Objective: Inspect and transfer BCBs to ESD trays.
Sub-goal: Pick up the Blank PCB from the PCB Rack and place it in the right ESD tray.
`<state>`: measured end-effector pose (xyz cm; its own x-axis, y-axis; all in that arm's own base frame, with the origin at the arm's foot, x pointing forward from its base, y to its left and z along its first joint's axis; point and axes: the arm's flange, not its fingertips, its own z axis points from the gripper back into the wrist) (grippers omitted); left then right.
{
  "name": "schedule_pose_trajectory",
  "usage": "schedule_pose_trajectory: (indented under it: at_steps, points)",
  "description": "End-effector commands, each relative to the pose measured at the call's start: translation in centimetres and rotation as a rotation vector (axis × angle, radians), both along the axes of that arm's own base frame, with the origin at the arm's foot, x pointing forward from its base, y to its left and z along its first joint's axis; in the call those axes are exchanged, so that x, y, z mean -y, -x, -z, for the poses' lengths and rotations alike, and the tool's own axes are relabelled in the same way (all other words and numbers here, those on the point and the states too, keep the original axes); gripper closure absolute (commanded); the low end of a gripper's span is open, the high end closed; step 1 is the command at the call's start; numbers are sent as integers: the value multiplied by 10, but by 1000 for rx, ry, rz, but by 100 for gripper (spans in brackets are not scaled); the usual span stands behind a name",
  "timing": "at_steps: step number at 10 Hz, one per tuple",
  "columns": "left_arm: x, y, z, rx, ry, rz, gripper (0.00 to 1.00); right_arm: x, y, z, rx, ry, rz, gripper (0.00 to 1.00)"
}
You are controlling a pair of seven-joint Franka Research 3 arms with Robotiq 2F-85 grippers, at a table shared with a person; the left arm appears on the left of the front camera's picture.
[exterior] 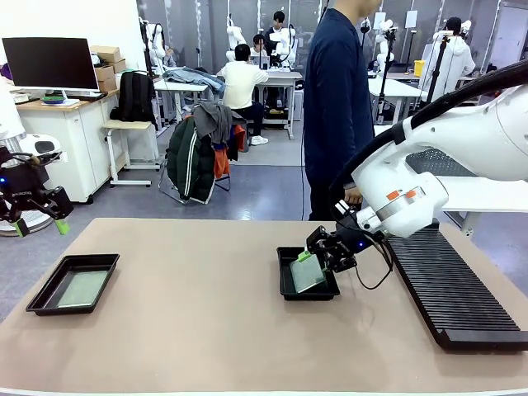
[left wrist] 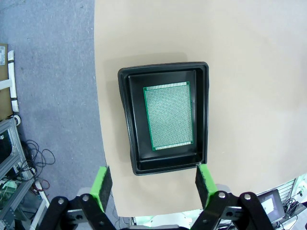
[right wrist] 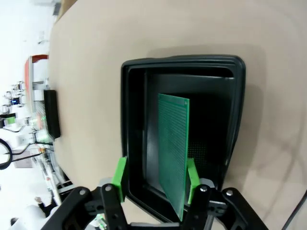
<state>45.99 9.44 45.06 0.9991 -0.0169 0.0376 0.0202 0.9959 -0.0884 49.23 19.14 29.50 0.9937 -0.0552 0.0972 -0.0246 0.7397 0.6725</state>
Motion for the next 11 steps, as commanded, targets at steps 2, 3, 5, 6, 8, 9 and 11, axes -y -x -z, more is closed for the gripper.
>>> schedule_pose_trajectory:
  at_steps: [2,3,5,6,8,9,11]
  points:
    - [0,1,0,7,0,-4,7,-17,5,-40,-11,211,14,14]
    - [0,1,0,7,0,-4,7,-18,8,-51,-20,281,28,8]
    - [0,1,0,7,0,-4,7,-16,17,-77,-31,410,47,0]
    - [0,1,0,7,0,-4,7,-14,21,-88,-44,446,45,0]
    - [0,1,0,7,0,-4,7,-12,28,-100,-53,481,40,0]
    - [0,1,0,7,0,-4,7,-10,30,-105,-58,496,39,0]
    - [0,1,0,7,0,-4,7,-7,32,-108,-61,498,41,0]
